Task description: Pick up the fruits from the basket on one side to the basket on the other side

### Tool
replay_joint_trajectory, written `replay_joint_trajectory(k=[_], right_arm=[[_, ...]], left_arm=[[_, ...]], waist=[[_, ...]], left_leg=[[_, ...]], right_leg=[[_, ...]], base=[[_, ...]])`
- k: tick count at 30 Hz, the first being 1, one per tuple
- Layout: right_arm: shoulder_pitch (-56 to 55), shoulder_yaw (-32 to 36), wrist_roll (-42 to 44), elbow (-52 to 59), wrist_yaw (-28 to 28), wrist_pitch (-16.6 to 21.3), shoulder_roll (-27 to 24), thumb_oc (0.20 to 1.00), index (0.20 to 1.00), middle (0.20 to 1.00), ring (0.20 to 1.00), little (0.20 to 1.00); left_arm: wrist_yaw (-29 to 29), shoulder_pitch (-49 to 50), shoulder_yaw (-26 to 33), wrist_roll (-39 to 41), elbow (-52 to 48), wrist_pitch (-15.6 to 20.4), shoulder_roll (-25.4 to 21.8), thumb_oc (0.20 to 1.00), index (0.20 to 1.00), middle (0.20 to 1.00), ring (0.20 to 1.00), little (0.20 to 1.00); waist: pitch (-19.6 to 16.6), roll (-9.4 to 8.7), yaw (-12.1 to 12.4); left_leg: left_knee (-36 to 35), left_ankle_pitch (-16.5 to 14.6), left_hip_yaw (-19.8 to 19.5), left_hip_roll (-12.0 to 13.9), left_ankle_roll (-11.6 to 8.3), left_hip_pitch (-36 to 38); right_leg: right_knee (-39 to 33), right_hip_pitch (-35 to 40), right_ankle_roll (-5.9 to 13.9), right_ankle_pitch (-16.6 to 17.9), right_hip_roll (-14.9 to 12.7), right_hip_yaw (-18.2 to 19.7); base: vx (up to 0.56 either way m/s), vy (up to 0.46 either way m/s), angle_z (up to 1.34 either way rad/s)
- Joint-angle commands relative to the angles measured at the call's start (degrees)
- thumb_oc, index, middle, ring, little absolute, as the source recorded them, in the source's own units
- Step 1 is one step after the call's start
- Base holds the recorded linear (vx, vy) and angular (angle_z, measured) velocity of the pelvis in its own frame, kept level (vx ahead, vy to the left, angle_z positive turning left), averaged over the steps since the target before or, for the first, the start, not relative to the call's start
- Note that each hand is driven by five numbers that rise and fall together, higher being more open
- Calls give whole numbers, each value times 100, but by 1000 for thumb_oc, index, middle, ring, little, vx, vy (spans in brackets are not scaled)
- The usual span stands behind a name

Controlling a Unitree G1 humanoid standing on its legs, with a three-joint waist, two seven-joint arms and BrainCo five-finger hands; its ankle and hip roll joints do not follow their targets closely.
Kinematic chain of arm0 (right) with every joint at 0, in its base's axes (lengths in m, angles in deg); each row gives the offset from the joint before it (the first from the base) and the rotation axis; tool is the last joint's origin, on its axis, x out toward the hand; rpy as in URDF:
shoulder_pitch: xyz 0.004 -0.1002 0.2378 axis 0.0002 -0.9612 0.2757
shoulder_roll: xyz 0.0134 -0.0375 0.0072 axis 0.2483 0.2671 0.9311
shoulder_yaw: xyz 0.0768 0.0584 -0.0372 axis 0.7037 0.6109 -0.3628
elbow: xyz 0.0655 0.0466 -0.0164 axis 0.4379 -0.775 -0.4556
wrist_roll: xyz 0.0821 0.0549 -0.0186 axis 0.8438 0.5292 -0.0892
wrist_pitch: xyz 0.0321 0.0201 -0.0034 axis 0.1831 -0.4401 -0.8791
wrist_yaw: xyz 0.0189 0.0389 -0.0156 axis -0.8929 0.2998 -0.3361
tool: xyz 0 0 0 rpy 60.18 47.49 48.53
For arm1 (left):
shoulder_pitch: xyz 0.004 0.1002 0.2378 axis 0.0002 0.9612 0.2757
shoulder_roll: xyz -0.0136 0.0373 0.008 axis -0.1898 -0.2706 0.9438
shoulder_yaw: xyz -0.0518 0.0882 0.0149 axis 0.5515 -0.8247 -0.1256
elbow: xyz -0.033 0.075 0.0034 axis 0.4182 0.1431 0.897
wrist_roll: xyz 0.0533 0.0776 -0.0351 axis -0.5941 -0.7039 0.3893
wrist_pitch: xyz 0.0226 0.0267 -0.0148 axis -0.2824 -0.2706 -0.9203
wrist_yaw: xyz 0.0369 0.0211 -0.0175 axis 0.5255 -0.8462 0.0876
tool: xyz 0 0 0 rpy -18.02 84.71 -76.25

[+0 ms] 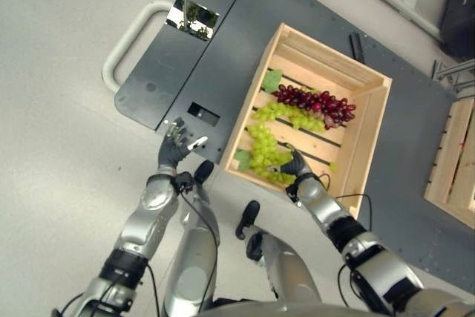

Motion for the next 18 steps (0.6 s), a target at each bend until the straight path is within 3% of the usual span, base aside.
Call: replay_joint_trajectory(k=[1, 8, 18], right_arm=[[11, -109, 72, -141, -49, 33, 152, 1000, 1000, 1000, 1000, 1000], [177, -252, 130, -531, 37, 45, 445, 1000, 1000, 1000, 1000, 1000], [646, -526, -650, -1996, -11, -293, 737, 1000, 1000, 1000, 1000, 1000]], left_arm=[[34, 24, -16, -227, -496, 146, 137, 1000, 1000, 1000, 1000, 1000], [128, -48, -137, -206, -454, 150, 188, 1000, 1000, 1000, 1000, 1000], [74, -70, -400, -211, -467, 136, 224, 1000, 1000, 1000, 1000, 1000]], waist=[[108, -24, 143], [108, -8, 167], [108, 133, 292]], left_leg=[[-461, -130, 67, -262, 585, 154], [-472, -122, 57, -252, 586, 135], [-460, -124, -25, -322, 601, 48]], right_leg=[[-164, -518, 230, 542, -434, 94], [-159, -553, 219, 546, -419, 83], [-140, -599, 229, 568, -441, 13]], base=[[0, 0, 0], [0, 0, 0], [6, 3, 3]])
